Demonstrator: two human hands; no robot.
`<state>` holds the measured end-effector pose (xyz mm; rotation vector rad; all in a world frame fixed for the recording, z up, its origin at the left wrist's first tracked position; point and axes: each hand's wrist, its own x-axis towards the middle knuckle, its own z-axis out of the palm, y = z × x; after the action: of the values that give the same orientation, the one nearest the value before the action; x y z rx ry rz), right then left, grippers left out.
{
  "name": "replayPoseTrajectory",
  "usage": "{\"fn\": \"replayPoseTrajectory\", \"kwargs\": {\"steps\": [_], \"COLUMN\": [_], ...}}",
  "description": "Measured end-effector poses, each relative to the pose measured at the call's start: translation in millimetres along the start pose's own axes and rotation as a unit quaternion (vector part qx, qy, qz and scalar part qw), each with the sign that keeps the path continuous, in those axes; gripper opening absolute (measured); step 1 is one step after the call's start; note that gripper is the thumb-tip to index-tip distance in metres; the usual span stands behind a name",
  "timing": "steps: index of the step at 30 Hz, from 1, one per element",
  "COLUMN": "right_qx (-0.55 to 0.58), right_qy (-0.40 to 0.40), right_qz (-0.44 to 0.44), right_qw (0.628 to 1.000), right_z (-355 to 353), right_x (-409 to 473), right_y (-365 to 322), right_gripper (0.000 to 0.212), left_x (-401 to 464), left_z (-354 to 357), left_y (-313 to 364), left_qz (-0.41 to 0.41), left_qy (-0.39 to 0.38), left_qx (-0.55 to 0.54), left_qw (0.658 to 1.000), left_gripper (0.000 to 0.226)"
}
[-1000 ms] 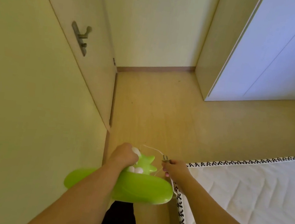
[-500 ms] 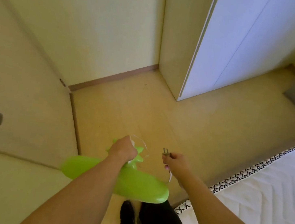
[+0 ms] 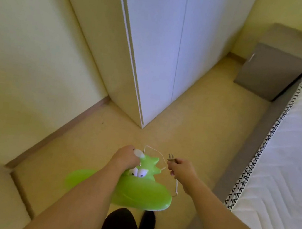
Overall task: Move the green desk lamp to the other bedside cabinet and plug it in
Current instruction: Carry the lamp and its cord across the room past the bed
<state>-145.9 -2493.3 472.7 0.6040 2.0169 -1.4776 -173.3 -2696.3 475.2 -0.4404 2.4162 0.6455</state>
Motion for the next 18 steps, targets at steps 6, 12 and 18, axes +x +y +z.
{"fn": "replayPoseTrajectory", "kwargs": {"steps": [6,12,18], "right_qx": [0.096,0.145,0.134], "right_qy": [0.094,0.158,0.182], "right_qz": [0.027,0.063,0.069], "right_qw": [0.991,0.975,0.972], "right_z": [-69,-130,-194], "right_x": [50,120,203], "right_y": [-35,-64,-124], "right_gripper": [0.014,0.015,0.019], "left_x": [74,144,227], "left_z": [-11,-15,-38], "left_y": [109,206,305], "left_qz": [0.077,0.117,0.154], "left_qy": [-0.018,-0.051,-0.09], "left_qx": [0.064,0.095,0.095], "left_qw": [0.995,0.987,0.979], "left_gripper": [0.049,0.053,0.044]}}
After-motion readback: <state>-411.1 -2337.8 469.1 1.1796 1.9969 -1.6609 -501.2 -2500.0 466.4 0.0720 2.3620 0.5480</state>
